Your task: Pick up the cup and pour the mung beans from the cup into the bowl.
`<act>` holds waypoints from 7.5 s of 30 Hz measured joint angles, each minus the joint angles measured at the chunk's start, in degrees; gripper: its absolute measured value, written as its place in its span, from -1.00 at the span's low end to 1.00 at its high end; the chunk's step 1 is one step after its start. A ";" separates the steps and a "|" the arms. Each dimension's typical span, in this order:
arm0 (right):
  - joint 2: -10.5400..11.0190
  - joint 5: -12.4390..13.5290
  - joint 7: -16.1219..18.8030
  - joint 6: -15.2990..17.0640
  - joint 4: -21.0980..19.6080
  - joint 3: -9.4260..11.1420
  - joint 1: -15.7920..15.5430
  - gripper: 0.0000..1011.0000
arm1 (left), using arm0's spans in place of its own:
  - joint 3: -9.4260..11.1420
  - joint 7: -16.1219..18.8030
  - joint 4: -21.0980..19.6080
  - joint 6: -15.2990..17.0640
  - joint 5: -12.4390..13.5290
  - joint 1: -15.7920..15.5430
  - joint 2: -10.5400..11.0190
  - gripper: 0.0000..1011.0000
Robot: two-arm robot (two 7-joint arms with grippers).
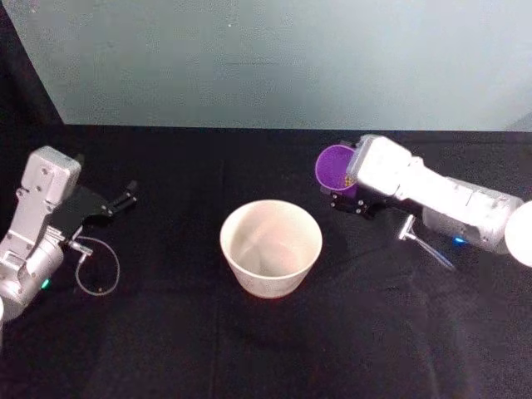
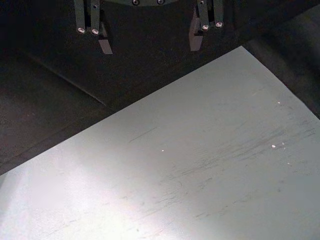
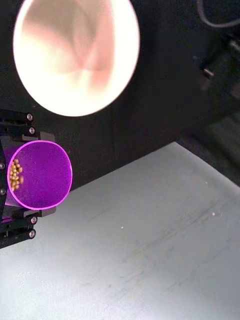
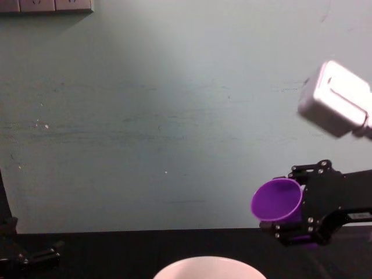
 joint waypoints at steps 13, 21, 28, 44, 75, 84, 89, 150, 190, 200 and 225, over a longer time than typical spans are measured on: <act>-0.05 -10.63 -1.21 -0.37 -1.17 -3.77 0.91 0.45 | 0.00 0.00 0.00 0.00 0.00 -0.01 0.00 0.98; -0.23 -17.34 -2.29 -0.61 -2.01 -5.82 1.10 0.45 | 0.00 0.00 0.00 0.00 0.00 0.00 0.00 0.98; -0.32 -21.92 -2.87 -1.17 -2.31 -6.92 1.14 0.45 | 0.00 0.00 0.00 0.00 0.00 0.00 0.00 0.98; -0.78 -34.00 -4.95 -0.89 -2.97 -9.93 1.29 0.45 | 0.00 0.00 0.00 0.00 0.00 0.00 0.00 0.98; -1.51 -53.03 -7.32 -1.83 -3.40 -12.38 0.51 0.45 | 0.00 0.00 0.00 0.00 0.00 0.00 0.00 0.98; -1.58 -58.78 -7.94 -1.41 -3.49 -13.21 0.46 0.45 | 0.00 0.00 0.00 0.00 0.00 0.00 0.00 0.98; -1.59 -63.18 -8.41 -0.72 -3.45 -14.06 0.53 0.45 | 0.00 0.00 0.00 0.00 0.00 0.00 0.00 0.98; -14.48 18.87 5.71 -11.42 10.38 21.72 -9.74 0.45 | 0.00 0.00 0.00 0.00 0.00 0.00 0.00 0.98; -11.23 31.51 16.11 -12.35 17.78 21.14 -6.97 0.45 | 0.00 0.00 0.00 0.00 0.00 0.00 0.00 0.98; -11.47 34.39 19.16 -16.60 22.37 19.29 -8.44 0.45 | 0.00 0.00 0.00 0.00 0.00 0.00 0.00 0.98; -11.29 35.52 21.74 -23.74 28.91 15.13 -8.98 0.45 | 0.00 0.00 0.00 0.00 0.00 0.00 0.00 0.98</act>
